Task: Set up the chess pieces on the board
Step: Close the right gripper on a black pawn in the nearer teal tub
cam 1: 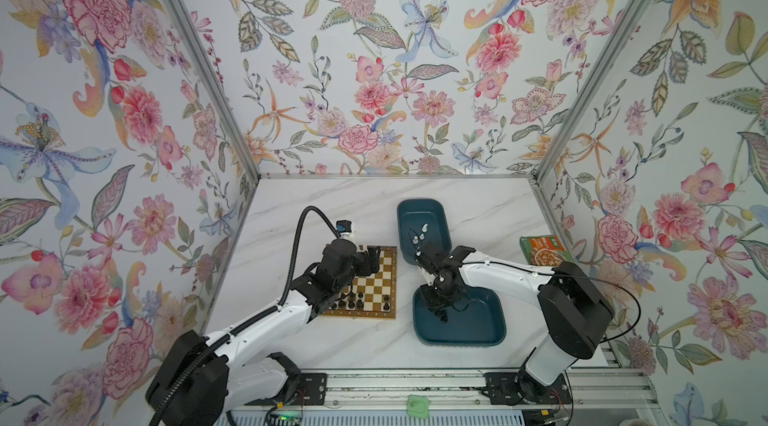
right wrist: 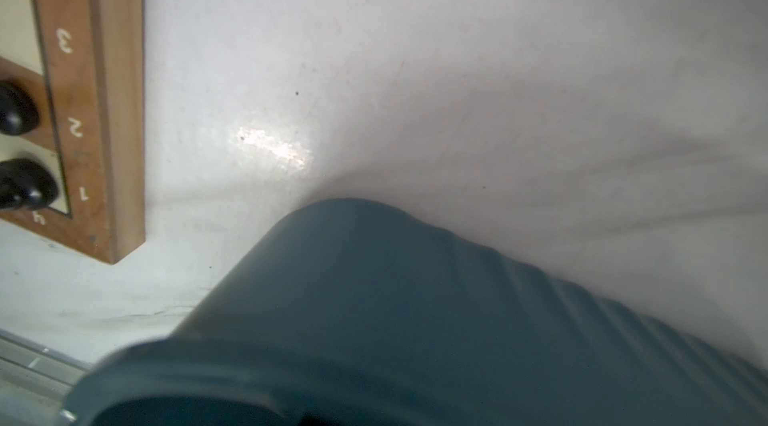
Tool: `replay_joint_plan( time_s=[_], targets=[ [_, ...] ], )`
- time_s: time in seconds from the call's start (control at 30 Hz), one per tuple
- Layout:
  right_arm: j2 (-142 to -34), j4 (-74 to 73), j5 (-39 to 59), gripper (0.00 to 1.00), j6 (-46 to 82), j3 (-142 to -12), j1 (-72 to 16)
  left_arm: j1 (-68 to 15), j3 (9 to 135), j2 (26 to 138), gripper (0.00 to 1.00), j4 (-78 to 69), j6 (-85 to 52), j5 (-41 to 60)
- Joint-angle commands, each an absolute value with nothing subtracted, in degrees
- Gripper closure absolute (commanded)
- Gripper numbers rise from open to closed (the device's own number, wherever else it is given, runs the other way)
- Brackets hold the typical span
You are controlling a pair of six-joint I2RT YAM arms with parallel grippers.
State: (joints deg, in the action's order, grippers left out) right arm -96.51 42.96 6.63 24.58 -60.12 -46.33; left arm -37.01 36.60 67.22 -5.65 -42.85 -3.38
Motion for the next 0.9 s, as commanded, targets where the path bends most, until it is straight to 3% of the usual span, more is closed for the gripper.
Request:
replay_joint_plan(
  time_s=[0.0,0.87],
  targets=[
    [-97.25,43.42,7.01,0.84,23.91,-61.43,-46.65,-36.21,36.40,67.15,0.17,-5.54,-41.86,-3.01],
    [-98.18,43.46,6.34,0.81,24.34,-61.08,-47.37,-35.60,35.61,65.28,0.17,-4.84,-41.75,-3.53]
  ],
)
